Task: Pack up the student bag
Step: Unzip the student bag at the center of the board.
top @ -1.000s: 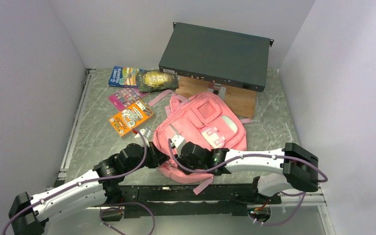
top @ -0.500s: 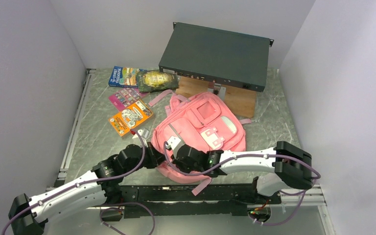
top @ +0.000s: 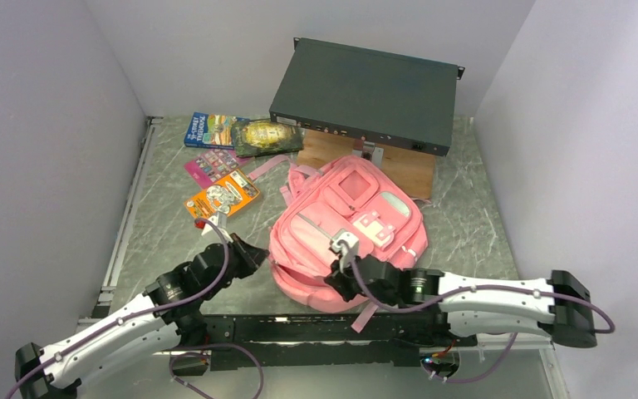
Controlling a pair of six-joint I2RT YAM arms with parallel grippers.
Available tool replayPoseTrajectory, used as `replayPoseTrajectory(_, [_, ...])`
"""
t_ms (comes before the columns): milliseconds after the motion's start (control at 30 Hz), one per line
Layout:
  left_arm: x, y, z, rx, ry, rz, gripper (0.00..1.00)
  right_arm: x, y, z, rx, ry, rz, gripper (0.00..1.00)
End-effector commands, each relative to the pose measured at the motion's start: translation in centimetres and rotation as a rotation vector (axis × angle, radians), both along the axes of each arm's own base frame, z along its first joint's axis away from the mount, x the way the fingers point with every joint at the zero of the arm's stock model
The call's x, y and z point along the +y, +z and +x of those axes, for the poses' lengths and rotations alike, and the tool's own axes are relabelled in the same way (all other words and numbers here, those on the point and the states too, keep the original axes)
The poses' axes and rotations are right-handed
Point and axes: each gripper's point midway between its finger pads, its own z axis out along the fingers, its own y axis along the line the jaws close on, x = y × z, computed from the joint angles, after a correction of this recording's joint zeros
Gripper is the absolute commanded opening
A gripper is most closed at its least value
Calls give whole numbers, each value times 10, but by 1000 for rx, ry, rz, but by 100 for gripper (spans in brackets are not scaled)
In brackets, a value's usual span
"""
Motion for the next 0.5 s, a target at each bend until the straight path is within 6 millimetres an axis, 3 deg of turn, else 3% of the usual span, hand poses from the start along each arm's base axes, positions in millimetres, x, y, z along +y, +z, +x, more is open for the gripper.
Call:
replayPoseTrajectory(0, [34, 17, 36, -109, 157, 108, 0, -19, 38, 16, -49, -152, 187, 0])
replayPoseTrajectory(133, [35, 7, 64, -24, 117, 144, 0, -27, 58, 19, -51, -187, 216, 0])
replayPoseTrajectory(467, [24, 0, 145, 73, -7, 105, 0, -29, 81, 18, -70, -179, 281, 0])
